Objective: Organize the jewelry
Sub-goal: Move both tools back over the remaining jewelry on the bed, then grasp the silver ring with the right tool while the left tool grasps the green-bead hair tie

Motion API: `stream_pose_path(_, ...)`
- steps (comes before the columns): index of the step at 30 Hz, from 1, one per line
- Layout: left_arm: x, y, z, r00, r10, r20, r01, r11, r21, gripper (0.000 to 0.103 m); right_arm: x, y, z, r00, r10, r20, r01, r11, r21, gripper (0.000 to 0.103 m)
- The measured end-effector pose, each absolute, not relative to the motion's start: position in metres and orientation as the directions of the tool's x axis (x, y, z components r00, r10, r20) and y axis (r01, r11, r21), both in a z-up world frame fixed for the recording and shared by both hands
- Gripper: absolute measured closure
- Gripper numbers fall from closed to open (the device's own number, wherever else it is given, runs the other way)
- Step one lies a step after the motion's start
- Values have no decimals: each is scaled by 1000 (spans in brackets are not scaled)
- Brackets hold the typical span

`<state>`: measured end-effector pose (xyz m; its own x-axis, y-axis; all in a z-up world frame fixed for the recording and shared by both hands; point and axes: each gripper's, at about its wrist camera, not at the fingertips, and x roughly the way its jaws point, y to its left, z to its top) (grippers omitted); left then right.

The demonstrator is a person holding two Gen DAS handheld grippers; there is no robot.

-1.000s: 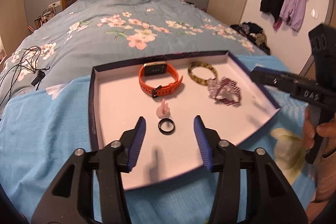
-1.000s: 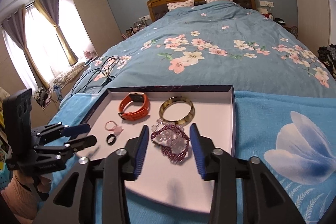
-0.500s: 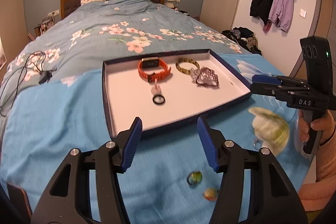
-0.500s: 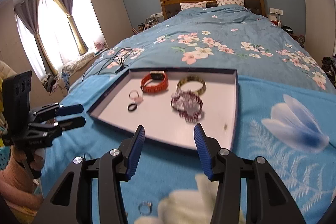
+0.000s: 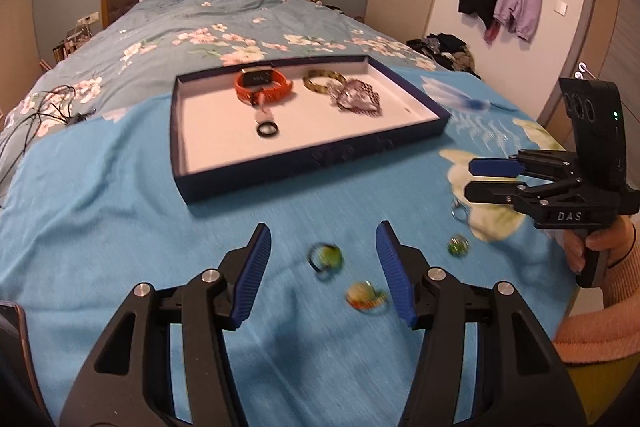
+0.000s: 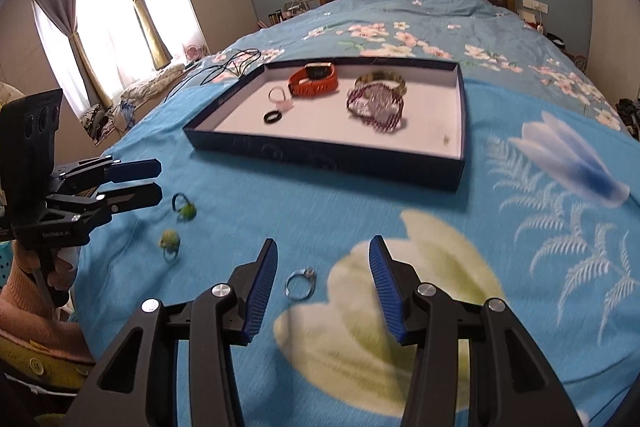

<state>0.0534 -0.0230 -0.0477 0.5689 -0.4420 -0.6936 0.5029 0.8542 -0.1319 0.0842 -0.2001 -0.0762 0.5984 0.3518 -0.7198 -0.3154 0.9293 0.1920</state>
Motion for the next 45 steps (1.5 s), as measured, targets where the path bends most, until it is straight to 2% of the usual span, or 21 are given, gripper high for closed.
stream_pose_path(8,48,-22,-64,542,-430,-722,490,860,-143,49,74,-196,-82,589,342,-732,-311,932,185,64)
stream_pose_path(14,57,-20,-69,528,-434,-730,474,864,-170,52,75,-193,-86,583,327,-744,-299,938,178,76)
stream_pose_path(26,70,-25,-75,512,-431,-743,460,868,-186,59,76,-177,-89,590,278,-758,-320,943,97,84)
stream_pose_path(33,74,-28,-76,506,-433,-746,462,866,-191,61,77,-174,-89,592,267,-761,-329,941,75,97)
stream_pose_path(45,75,-26,-77,500,-437,-748,457,866,-201,68,75,-177,-86,604,275,-748,-325,942,84,100)
